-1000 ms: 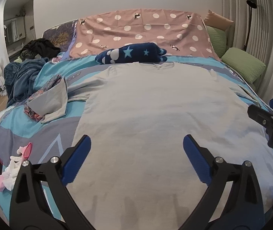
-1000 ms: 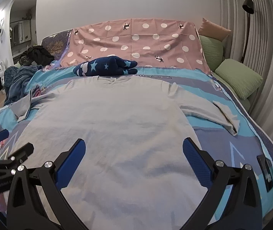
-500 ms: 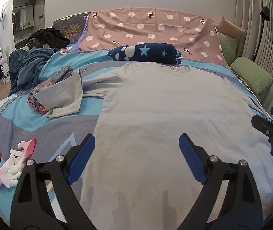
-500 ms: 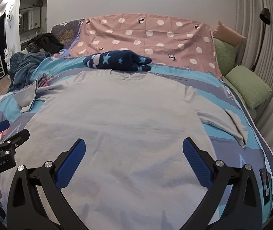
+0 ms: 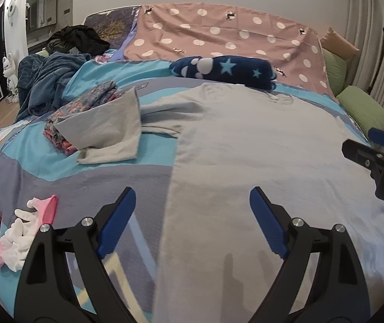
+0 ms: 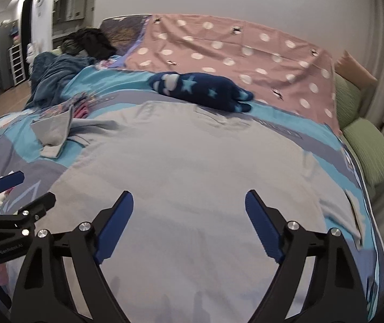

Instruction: Fold small clothes

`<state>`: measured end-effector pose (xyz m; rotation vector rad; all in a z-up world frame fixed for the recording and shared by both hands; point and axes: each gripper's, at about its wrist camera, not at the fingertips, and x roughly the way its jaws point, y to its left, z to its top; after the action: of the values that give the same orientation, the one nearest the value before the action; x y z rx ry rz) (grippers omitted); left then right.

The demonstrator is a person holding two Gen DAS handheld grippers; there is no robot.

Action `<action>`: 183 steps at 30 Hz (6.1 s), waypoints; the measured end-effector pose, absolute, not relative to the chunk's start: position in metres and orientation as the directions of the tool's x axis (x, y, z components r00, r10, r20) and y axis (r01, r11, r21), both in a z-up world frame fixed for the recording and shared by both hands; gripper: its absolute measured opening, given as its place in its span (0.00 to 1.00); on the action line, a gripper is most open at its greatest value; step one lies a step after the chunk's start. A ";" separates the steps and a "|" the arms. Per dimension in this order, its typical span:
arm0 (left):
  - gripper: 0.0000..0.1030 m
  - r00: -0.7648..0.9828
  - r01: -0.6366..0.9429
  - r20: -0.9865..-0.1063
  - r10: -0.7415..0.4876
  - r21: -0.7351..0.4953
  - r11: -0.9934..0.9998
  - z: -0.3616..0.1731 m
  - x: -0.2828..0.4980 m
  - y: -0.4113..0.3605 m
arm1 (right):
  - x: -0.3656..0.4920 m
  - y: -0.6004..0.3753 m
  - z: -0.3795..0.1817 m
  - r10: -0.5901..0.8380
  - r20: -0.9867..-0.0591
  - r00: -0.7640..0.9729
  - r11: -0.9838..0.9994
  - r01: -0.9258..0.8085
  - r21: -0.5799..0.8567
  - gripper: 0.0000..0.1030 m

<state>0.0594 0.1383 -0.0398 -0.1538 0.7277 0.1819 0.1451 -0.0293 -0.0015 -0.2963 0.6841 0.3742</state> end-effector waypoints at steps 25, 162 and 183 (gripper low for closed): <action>0.46 0.583 -0.356 -0.800 0.145 -0.091 0.930 -0.084 0.148 0.248 | 0.278 0.208 -0.042 0.606 -0.794 0.040 0.559 -0.732 0.389 0.60; 0.04 0.724 -0.261 -0.665 -0.182 -0.509 0.820 -0.090 0.198 0.249 | 0.352 0.332 -0.090 -0.158 -0.911 0.381 0.345 -0.843 -0.412 0.01; 0.35 0.766 -0.325 -0.642 -0.030 -0.426 0.844 -0.074 0.181 0.258 | 0.357 0.088 -0.003 0.283 -0.757 0.589 0.811 -0.568 -0.139 0.47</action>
<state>0.1810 0.2576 -0.0743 -0.5517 0.6874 0.1694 0.3567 0.0883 -0.0029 -0.3898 0.7982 0.5104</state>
